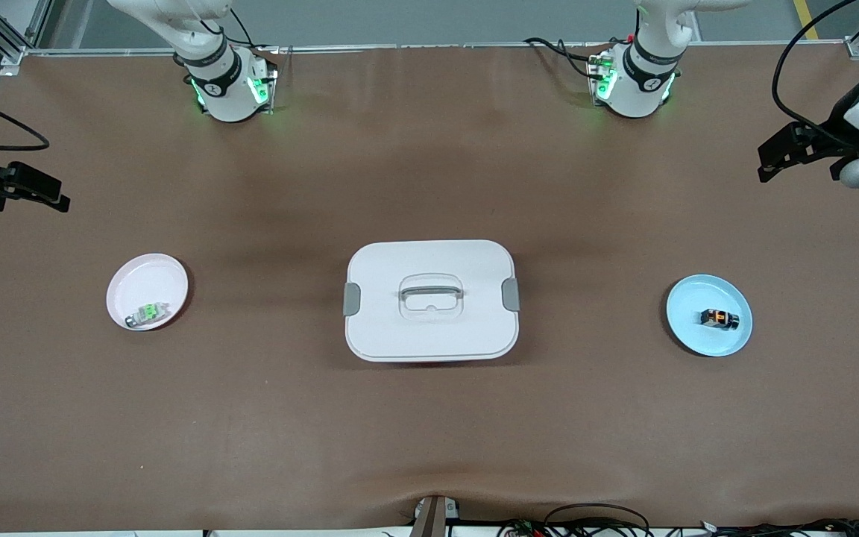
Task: Transfer orange switch to right arm and place
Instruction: 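Lower the left gripper over the orange switch on the blue plate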
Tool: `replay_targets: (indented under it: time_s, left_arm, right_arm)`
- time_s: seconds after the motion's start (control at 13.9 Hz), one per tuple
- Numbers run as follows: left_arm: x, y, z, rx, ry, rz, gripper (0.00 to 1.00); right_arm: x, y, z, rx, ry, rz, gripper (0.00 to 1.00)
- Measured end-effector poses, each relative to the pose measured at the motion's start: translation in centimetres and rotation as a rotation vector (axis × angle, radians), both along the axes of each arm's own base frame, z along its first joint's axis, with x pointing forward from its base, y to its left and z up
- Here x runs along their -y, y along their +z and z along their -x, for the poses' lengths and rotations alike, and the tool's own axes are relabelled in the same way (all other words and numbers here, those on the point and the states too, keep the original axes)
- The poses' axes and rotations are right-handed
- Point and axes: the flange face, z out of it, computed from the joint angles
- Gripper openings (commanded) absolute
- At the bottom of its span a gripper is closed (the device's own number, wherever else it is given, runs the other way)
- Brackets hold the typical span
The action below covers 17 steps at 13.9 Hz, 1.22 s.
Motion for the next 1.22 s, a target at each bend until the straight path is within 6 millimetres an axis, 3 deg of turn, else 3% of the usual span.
replay_targets:
  time_s: [0.29, 0.57, 0.72, 0.93, 1.22]
  left_arm:
    - [-0.1, -0.8, -0.5, -0.015, 0.002, 0.0, 1.0]
    - [-0.5, -3.7, -2.5, -0.067, -0.01, 0.001, 1.0]
    - [-1.0, -5.9, -4.2, -0.082, -0.042, 0.005, 1.0]
    - [-4.3, -10.5, -7.0, -0.072, -0.097, 0.017, 1.0]
    - [-6.9, -16.8, -8.6, -0.01, -0.204, 0.022, 1.0]
  right_arm:
    - [-0.1, 0.0, 0.0, 0.0, 0.001, 0.0, 1.0]
    - [-0.2, -0.1, 0.0, -0.001, 0.003, 0.0, 1.0]
    - [-0.2, -0.1, 0.0, -0.002, 0.003, 0.0, 1.0]
    - [-0.3, -0.2, -0.1, -0.003, 0.006, 0.0, 1.0]
    - [-0.4, -0.2, -0.1, -0.004, 0.007, 0.0, 1.0]
